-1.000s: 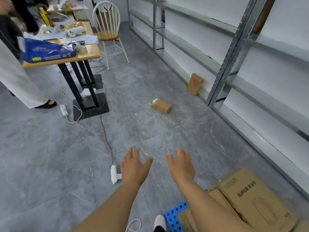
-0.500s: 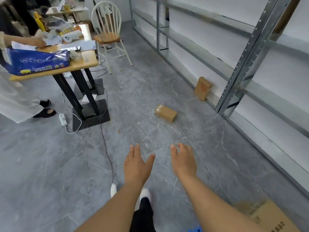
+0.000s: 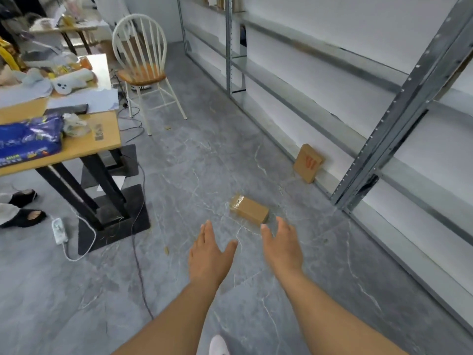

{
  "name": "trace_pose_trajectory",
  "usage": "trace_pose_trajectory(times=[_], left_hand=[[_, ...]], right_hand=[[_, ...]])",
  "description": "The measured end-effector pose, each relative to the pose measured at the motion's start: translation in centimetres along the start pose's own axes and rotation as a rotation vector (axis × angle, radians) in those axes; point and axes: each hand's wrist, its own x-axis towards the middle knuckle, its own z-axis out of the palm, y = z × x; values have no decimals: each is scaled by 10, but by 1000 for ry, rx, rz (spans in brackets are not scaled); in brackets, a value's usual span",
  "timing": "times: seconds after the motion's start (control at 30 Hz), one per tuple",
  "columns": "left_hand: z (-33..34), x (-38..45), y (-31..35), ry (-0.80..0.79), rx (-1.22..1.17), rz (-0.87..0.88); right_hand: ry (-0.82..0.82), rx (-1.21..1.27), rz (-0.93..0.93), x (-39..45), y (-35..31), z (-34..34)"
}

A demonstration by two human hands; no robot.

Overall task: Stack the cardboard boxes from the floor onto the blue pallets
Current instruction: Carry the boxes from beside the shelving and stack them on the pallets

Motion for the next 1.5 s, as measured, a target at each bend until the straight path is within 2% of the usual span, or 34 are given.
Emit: trace_pose_trajectory(times=[0.17, 0.47, 0.87, 1.17, 1.5], left_hand=[[3, 81, 25, -41, -12, 25], [58, 217, 83, -175, 11, 46], [146, 439, 170, -277, 10, -162], [223, 525, 115, -389, 20, -358], [390, 602, -11, -524, 39, -572]], right_hand=[[2, 41, 49, 67, -27, 12], [44, 76, 176, 215, -15, 18], [-116, 30, 381, 458, -2, 48], [-277, -11, 496, 549, 42, 141], [-370, -63, 569, 622, 172, 302]])
